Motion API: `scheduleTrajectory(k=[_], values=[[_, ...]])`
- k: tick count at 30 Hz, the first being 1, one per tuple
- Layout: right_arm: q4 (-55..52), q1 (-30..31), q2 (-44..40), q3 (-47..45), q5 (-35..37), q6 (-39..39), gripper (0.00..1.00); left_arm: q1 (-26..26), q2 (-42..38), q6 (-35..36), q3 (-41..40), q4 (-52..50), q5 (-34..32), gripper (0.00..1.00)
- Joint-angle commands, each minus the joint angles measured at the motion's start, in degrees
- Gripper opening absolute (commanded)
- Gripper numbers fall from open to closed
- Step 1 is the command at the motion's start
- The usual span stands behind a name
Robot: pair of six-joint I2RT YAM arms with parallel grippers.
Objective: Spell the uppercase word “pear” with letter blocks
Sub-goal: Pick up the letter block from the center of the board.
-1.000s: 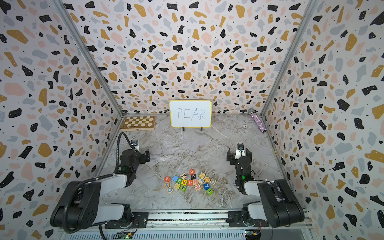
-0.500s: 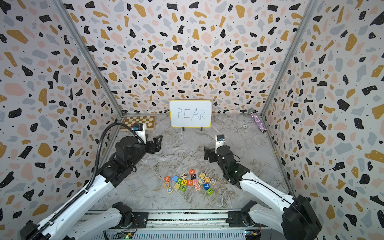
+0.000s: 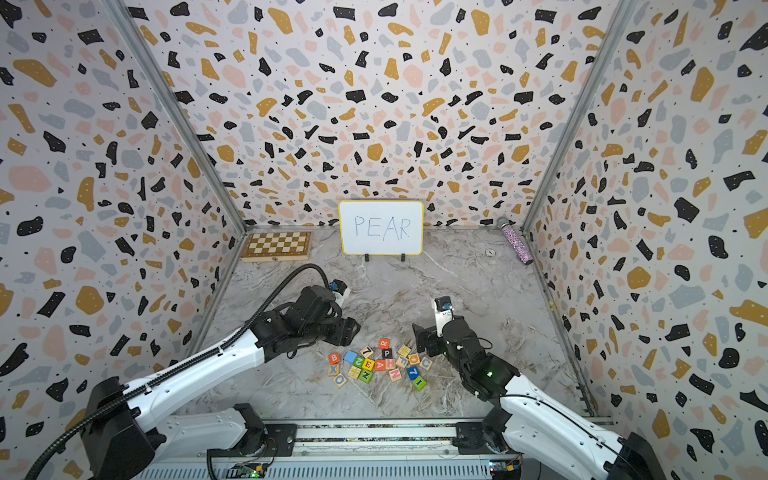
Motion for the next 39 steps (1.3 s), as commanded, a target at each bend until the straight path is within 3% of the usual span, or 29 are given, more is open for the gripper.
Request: scheduleTrajectory(k=[1,11,22,33,39], values=[[-4.0,-3.4,3.1,0.9,-12.0,1.8,0.91,-1.0,3.1,-1.3,3.4,-1.3,4.4,0.72],[-4.0,-2.0,11.8,1.5,-17.8,-2.0,0.89,-5.5,11.6,-4.1,5.7,-1.8,13.4,0.63],[0.8,13.0,6.5,-2.2,-9.4,-2.4,0.89,-7.1,21.7,-5.9,14.9,-7.9,12.0,0.66],[3.5,13.8,-14.3,-13.7,-11.3,1.8,0.89,-7.9,27.4,-7.4,19.6,-11.3,11.6,0.61],[2.6,13.8,-19.3,-14.9,-10.3,2.0,0.90,-8.7,30.6,-8.7,22.2,-12.1,11.7,0.59]])
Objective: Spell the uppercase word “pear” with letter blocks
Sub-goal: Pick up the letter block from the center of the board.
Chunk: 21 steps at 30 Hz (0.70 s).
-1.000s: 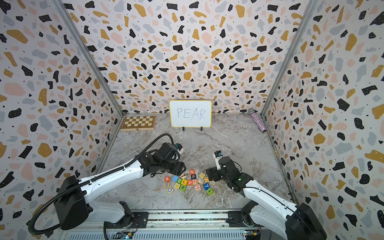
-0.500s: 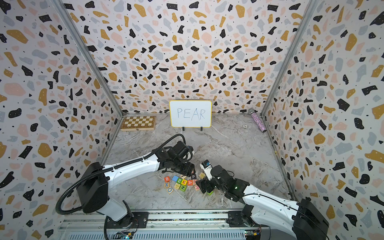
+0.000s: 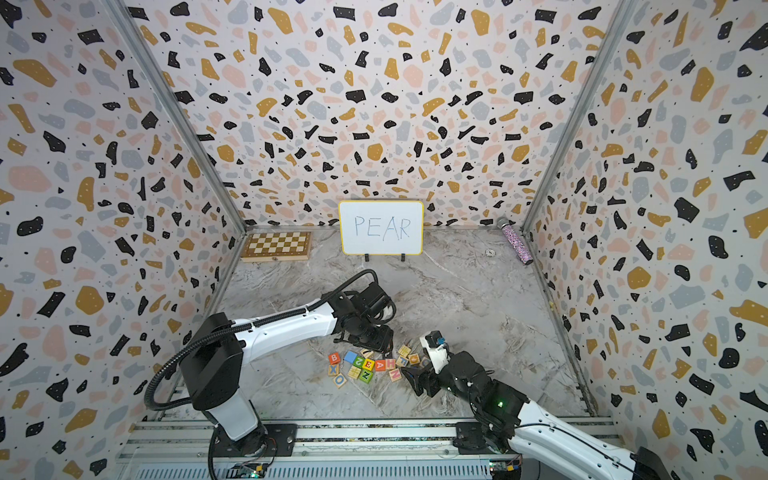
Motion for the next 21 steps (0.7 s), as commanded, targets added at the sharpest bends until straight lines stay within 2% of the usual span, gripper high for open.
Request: scheduleTrajectory(k=[1,10,21], values=[[0.9,0.4,-1.1,0.0,0.7,0.6,0.90,-0.7,2.2,-1.5,2.8,-2.0,-0.3,0.59],[1.4,0.9,0.8,0.4,0.7,0.5,0.90,-1.1,6.5,-4.6,5.1,-3.1,-2.2,0.54],[1.8,1.1,1.4,0.3,0.7,0.4,0.90,-1.1,8.9,-4.8,5.6,-2.1,-1.4,0.53]])
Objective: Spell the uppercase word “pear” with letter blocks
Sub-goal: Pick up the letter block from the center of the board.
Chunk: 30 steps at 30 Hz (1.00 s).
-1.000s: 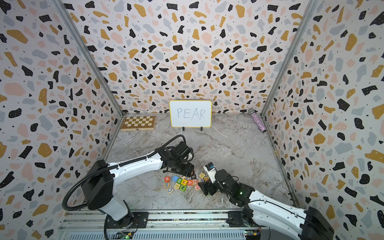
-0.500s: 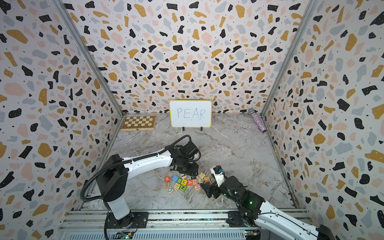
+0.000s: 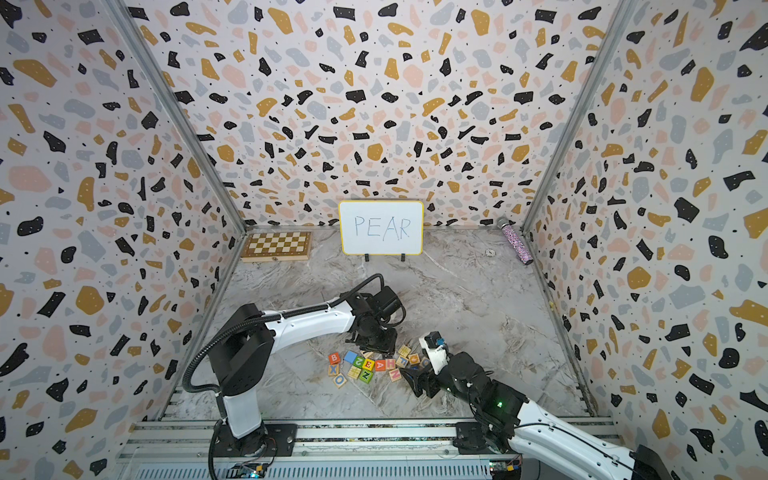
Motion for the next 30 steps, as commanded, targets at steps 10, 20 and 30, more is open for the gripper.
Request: scheduleTrajectory(k=[10,20,30], values=[[1.1,0.5,0.2,0.4,0.8,0.2,0.90,-0.4,3.6,0.3,3.8,-1.6,0.1,0.54],[1.2,0.5,0.1,0.5,0.8,0.2,0.90,-0.4,5.6,0.5,5.0,-3.2,-0.2,0.54],[1.2,0.6,0.0,0.4,0.8,0.1,0.90,-0.3,7.4,1.3,5.1,-3.3,0.2,0.49]])
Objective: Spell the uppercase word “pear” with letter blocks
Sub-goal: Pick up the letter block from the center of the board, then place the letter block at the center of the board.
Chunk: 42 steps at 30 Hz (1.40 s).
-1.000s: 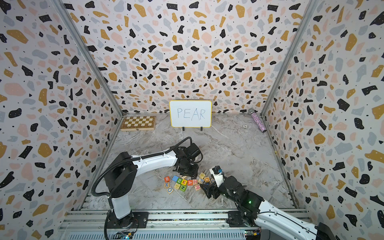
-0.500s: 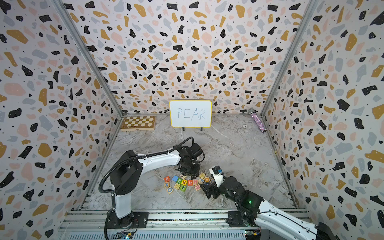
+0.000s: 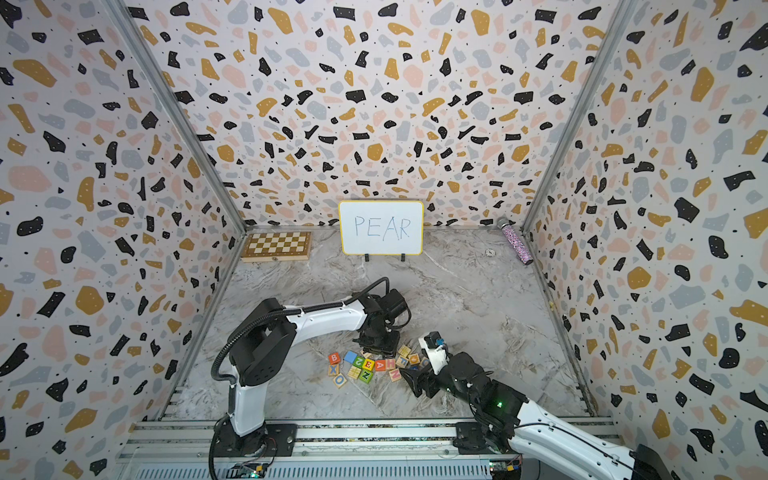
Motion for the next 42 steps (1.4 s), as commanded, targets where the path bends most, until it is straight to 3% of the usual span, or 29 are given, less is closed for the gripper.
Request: scheduleTrajectory(k=[1,6,14,30,37,42], values=[[0.7,0.3,-0.1,0.4,0.7,0.1,0.90,-0.3,0.6,1.0,1.4,-1.4,0.0,0.48],[0.7,0.3,-0.1,0.4,0.8,0.1,0.90,-0.3,1.5,1.7,2.1,-2.1,-0.1,0.44],[0.8,0.4,-0.1,0.4,0.8,0.1,0.90,-0.3,0.1,2.5,1.9,-3.3,-1.6,0.27],[0.2,0.4,-0.7,0.5,2.0,0.3,0.91,-0.4,-5.2,3.8,0.4,-2.2,-2.7,0.21],[0.5,0.4,-0.3,1.2,5.1,-0.3,0.99,-0.3,-9.3,4.3,0.1,-3.6,-4.7,0.20],[4.2,0.3,2.1,1.9,6.3,-2.1,0.99,-0.1,-13.2,5.2,-0.8,-4.2,-6.7,0.20]])
